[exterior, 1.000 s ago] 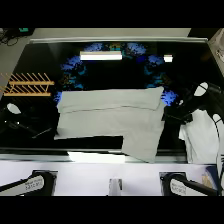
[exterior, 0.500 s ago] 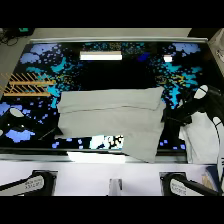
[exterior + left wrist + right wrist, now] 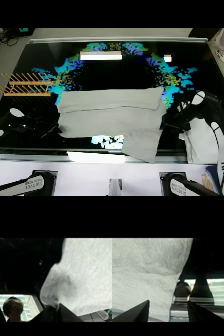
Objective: Fold the shirts.
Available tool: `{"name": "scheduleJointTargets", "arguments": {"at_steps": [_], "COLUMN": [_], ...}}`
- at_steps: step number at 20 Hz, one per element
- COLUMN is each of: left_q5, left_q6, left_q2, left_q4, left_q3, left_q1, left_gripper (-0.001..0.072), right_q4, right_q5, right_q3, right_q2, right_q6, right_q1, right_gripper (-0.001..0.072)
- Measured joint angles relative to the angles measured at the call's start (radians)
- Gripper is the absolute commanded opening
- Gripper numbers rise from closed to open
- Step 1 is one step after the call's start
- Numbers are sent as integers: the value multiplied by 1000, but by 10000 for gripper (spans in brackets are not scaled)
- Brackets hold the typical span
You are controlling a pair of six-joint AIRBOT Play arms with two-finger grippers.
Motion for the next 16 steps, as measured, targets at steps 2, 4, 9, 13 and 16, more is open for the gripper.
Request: {"name": "scheduleJointTargets", "arguments": {"at_steps": [2, 4, 9, 13, 16], "left_q5": [-7, -14, -21, -22, -23], "left_q6": [14, 24, 34, 36, 39], "left_q2": [1, 2, 4, 4, 4], "left_q4": [-4, -5, -6, -7, -8], "left_q3": [0, 0, 0, 0, 0], "left_q1": [0, 0, 0, 0, 0], "left_gripper": [40, 41, 41, 41, 41], "right_q4": [22, 50, 108, 166, 187], "right_q5": [-42, -94, -191, -227, -270], "right_q3": [-71, -136, -249, -294, -311], "right_q2": [9, 14, 18, 21, 19], "right_q6": [-6, -8, -12, -13, -15], "right_q1": [0, 0, 0, -2, -2], "right_gripper": [478, 475, 426, 237, 26]}}
